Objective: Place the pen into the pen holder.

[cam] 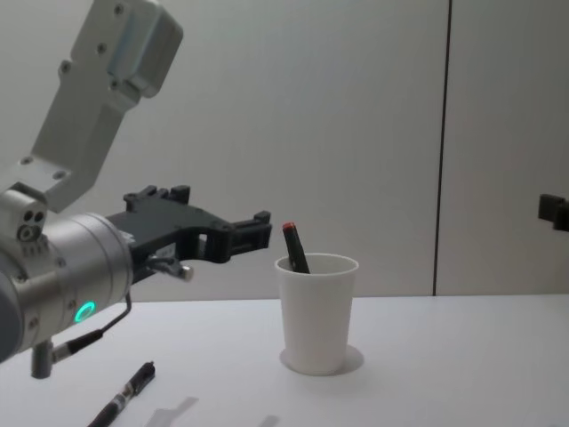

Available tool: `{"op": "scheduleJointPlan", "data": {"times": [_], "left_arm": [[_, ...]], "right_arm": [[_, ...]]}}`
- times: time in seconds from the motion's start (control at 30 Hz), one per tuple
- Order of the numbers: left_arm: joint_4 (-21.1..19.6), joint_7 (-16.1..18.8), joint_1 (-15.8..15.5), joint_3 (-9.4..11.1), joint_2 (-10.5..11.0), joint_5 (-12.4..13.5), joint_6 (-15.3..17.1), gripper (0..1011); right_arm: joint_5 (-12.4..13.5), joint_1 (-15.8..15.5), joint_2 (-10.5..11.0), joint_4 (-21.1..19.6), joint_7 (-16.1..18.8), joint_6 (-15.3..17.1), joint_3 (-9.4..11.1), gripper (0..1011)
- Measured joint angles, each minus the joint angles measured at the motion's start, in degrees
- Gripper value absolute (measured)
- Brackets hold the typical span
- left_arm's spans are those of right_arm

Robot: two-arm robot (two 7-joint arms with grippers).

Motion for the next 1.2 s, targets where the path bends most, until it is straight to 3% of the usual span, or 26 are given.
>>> {"op": "scheduleJointPlan", "data": {"times": [0.43, 0.77, 1.2], "left_arm": [[-1.17, 2.23, 0.19, -1.47, 0.85, -0.10, 8.80, 1003], [-1.56, 4.54, -0.12, -2.86, 1.21, -0.51, 17.64, 1003], [-1.49, 8.57, -0.58, -4.78, 0.59, -3.29, 26.70, 1003]], "right_arm": [[0.02, -0.11, 0.07, -0.15, -0.06, 0.07, 0.07, 1002], [0.03, -0.16, 0.09, -0.21, -0.06, 0.08, 0.07, 1002], [0.02, -0.18, 0.10, -0.22, -0.05, 0.08, 0.06, 1002]]}}
